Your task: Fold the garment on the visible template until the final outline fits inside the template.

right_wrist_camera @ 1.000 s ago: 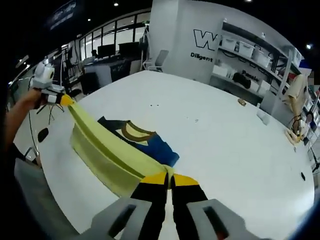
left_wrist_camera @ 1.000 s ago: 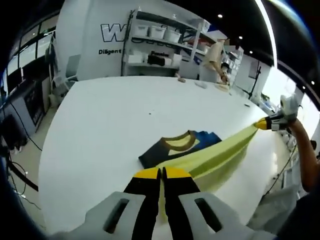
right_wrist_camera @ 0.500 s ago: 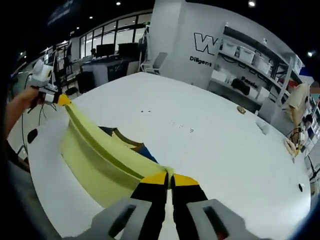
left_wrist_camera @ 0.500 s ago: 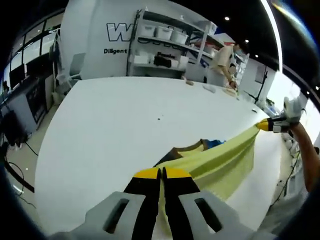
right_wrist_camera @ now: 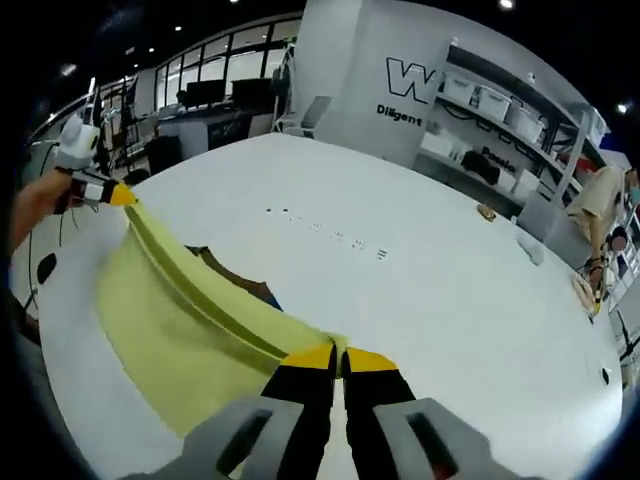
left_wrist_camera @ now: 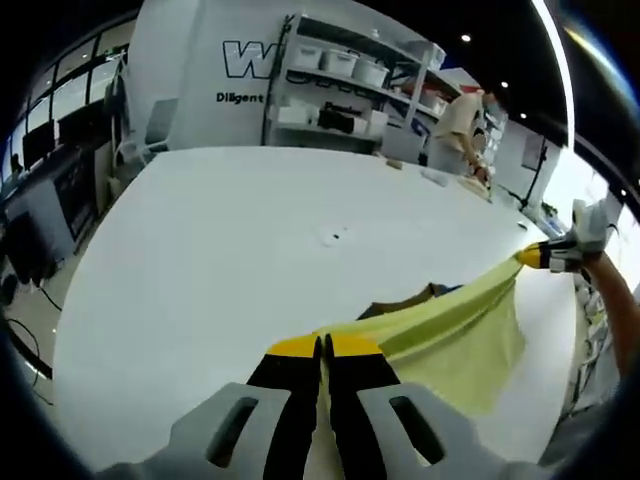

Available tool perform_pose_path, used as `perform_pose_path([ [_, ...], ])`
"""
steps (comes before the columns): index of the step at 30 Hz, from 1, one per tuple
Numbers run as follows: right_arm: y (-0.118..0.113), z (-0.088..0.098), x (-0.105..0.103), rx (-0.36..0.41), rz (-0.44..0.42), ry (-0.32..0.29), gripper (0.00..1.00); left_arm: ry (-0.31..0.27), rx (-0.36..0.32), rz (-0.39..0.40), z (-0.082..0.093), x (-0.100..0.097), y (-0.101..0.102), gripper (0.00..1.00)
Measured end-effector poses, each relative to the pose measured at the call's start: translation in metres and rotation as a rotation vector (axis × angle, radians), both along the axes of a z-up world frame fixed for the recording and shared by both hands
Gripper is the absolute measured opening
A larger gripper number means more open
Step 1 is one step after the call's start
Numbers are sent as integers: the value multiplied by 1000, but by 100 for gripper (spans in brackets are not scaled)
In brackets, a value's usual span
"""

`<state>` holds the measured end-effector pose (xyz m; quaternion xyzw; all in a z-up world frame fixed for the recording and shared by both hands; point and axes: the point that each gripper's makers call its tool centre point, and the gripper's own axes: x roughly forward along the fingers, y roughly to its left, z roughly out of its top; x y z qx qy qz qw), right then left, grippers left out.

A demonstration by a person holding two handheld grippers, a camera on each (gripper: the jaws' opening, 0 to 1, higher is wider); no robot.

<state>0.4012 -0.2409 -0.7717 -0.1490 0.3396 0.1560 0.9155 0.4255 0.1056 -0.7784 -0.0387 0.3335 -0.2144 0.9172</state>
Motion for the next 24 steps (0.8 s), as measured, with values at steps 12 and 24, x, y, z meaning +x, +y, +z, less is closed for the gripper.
perform_pose_path([
  [12,-6,-47,18,-21,-1,13,0,28,11,29,-45,13,0,0],
  [24,-11,-78,24,-64,-11,26,0,37,38,25,-73,23,1,0],
])
